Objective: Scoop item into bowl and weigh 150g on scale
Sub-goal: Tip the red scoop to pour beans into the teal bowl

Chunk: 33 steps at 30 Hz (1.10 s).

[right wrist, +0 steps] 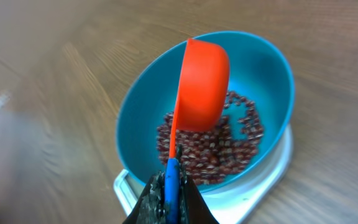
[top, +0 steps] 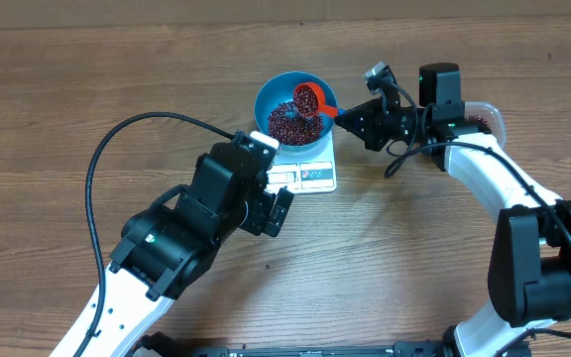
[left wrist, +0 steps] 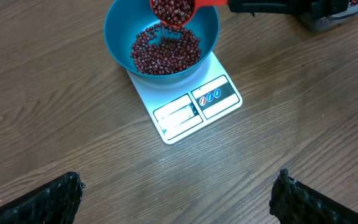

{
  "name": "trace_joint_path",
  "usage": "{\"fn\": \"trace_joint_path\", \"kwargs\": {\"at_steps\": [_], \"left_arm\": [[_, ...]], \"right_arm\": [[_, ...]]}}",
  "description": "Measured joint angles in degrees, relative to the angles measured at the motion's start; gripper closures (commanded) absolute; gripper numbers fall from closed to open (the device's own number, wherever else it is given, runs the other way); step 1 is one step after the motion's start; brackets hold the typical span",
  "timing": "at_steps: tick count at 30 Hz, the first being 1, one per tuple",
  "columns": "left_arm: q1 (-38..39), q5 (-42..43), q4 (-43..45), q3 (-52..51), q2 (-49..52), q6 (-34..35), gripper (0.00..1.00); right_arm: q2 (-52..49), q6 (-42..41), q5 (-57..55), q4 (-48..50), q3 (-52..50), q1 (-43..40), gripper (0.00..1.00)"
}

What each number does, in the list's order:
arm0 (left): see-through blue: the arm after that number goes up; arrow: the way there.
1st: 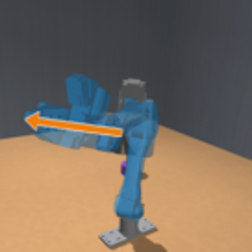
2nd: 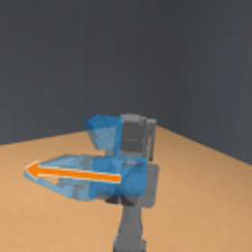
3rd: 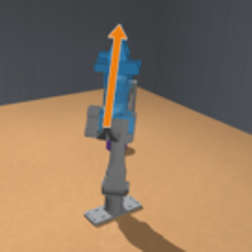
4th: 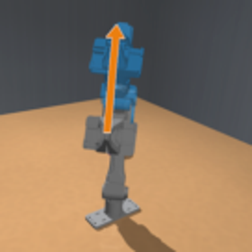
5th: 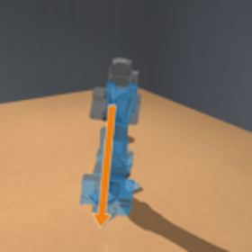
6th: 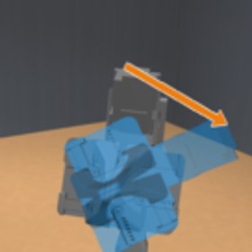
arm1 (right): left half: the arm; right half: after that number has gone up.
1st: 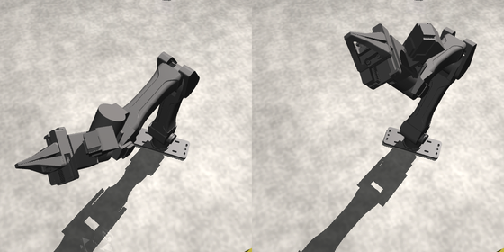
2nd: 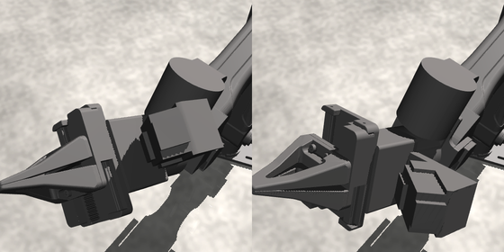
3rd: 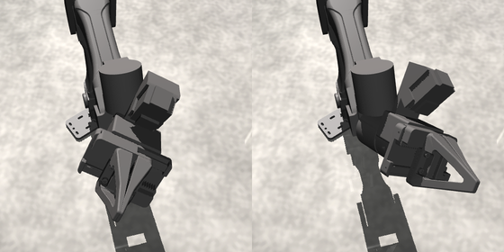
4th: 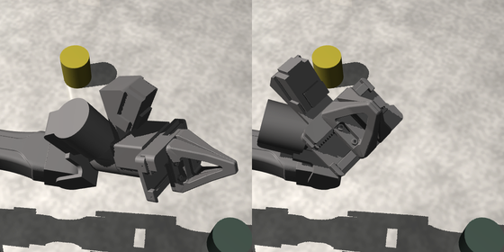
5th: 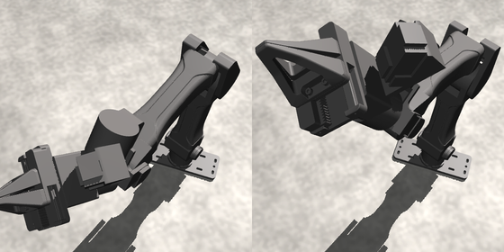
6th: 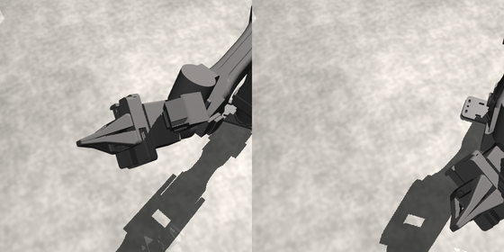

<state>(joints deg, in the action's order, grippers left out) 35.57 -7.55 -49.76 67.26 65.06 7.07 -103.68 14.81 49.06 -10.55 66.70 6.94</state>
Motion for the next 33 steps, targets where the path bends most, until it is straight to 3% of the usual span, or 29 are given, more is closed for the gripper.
{"fn": "trace_joint_path", "kwargs": {"at_steps": [8,33], "left_arm": [[0.0,0.0,0.0,0.0,0.0,0.0,0.01],[0.0,0.0,0.02,-0.02,0.0,0.0,0.0]], "right_arm": [[0.0,14.34,-2.78,0.04,0.0,0.0,0.96],[0.0,45.81,-3.02,4.24,0.0,0.0,0.96]]}}
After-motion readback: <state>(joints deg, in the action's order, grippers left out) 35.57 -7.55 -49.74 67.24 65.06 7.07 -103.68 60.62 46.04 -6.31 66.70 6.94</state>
